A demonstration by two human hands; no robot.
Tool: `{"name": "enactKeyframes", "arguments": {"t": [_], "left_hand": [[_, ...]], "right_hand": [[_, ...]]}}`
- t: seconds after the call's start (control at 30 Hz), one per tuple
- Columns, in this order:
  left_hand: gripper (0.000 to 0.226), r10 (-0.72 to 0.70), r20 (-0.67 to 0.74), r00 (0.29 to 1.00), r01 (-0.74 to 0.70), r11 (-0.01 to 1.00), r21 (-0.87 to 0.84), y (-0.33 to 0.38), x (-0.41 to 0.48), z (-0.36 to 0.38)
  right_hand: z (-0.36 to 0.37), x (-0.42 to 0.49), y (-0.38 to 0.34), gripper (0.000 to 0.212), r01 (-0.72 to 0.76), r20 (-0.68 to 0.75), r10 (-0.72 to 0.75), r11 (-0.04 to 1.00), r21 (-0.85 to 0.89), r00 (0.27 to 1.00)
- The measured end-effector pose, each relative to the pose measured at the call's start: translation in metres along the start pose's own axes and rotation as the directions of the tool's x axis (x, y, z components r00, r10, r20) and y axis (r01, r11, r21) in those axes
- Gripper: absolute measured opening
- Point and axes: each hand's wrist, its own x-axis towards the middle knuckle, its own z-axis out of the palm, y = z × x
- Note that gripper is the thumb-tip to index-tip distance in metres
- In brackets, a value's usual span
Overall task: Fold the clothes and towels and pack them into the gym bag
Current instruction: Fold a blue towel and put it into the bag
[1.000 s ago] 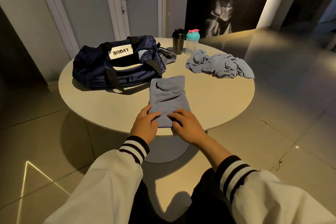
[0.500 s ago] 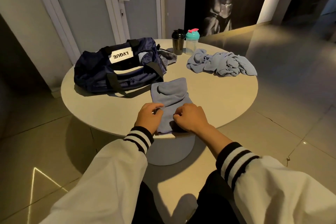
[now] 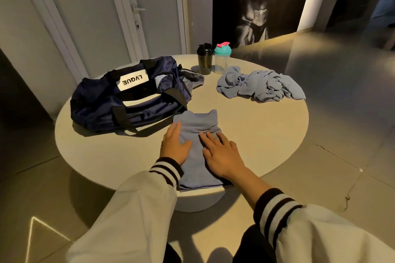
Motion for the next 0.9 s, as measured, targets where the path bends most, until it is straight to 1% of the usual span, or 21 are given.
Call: {"name": "enactKeyframes", "arguments": {"t": [0.03,0.07,0.13,0.17,0.23,0.33,0.4,0.5,0.57,0.63,0.7,0.83,0.87,0.9], "left_hand": [[0.072,-0.036,-0.05,0.998,0.032,0.996,-0.086,-0.003,0.0,-0.002],[0.074,-0.077,-0.083,0.994,0.066,0.99,-0.125,-0.004,0.0,-0.004],[0.073,-0.117,-0.073,0.99,0.108,0.988,-0.111,-0.005,0.0,-0.004],[0.07,-0.104,-0.043,0.994,0.1,0.992,-0.079,-0.005,-0.001,-0.003],[0.064,-0.038,0.007,0.999,0.038,0.999,-0.013,-0.005,-0.002,-0.001],[0.059,0.016,0.035,0.999,-0.016,1.0,0.0,-0.004,-0.005,-0.002],[0.049,0.051,0.062,0.997,-0.053,0.998,0.035,-0.001,-0.008,-0.003],[0.039,0.078,0.069,0.995,-0.084,0.992,0.092,0.003,-0.01,-0.002],[0.04,0.068,0.057,0.996,-0.074,0.99,0.117,0.002,-0.009,0.0],[0.044,0.055,0.031,0.998,-0.058,0.995,0.079,-0.001,-0.006,0.001],[0.048,0.053,0.007,0.999,-0.054,0.998,0.045,-0.004,-0.004,0.0],[0.056,0.069,-0.008,0.998,-0.068,0.991,0.112,-0.002,-0.005,0.002],[0.056,0.095,-0.037,0.995,-0.089,0.986,0.138,-0.001,-0.005,0.002],[0.053,0.167,-0.067,0.984,-0.152,0.971,0.185,0.003,-0.004,0.001]], "right_hand": [[0.0,-0.002,-0.001,0.053,0.012,-0.001,-0.012,1.0,-0.019,1.0],[0.0,-0.003,-0.001,0.052,0.019,0.0,-0.019,0.999,-0.032,1.0],[0.0,-0.005,0.0,0.052,0.017,0.026,-0.016,0.999,-0.04,1.0],[0.0,-0.005,0.0,0.053,0.018,0.042,-0.016,0.999,-0.045,0.999],[-0.001,-0.008,0.003,0.053,0.026,0.075,-0.021,0.998,-0.056,0.997],[-0.006,-0.016,0.007,0.053,0.027,0.091,-0.023,0.999,-0.037,0.996],[-0.009,-0.022,0.009,0.051,-0.001,0.049,0.001,1.0,0.003,0.999],[-0.02,-0.017,0.008,0.044,-0.097,-0.016,0.097,0.994,0.042,0.995],[-0.027,-0.005,0.004,0.038,-0.141,-0.108,0.149,0.987,0.075,0.983],[-0.027,0.006,0.0,0.037,-0.165,-0.174,0.188,0.976,0.14,0.967],[-0.019,0.011,-0.002,0.039,-0.152,-0.179,0.182,0.974,0.17,0.967],[-0.005,0.007,0.004,0.039,-0.068,-0.224,0.108,0.981,0.181,0.969],[-0.004,0.006,0.005,0.039,-0.057,-0.236,0.103,0.979,0.196,0.966],[-0.004,0.006,0.007,0.038,-0.049,-0.245,0.103,0.976,0.214,0.964]]}}
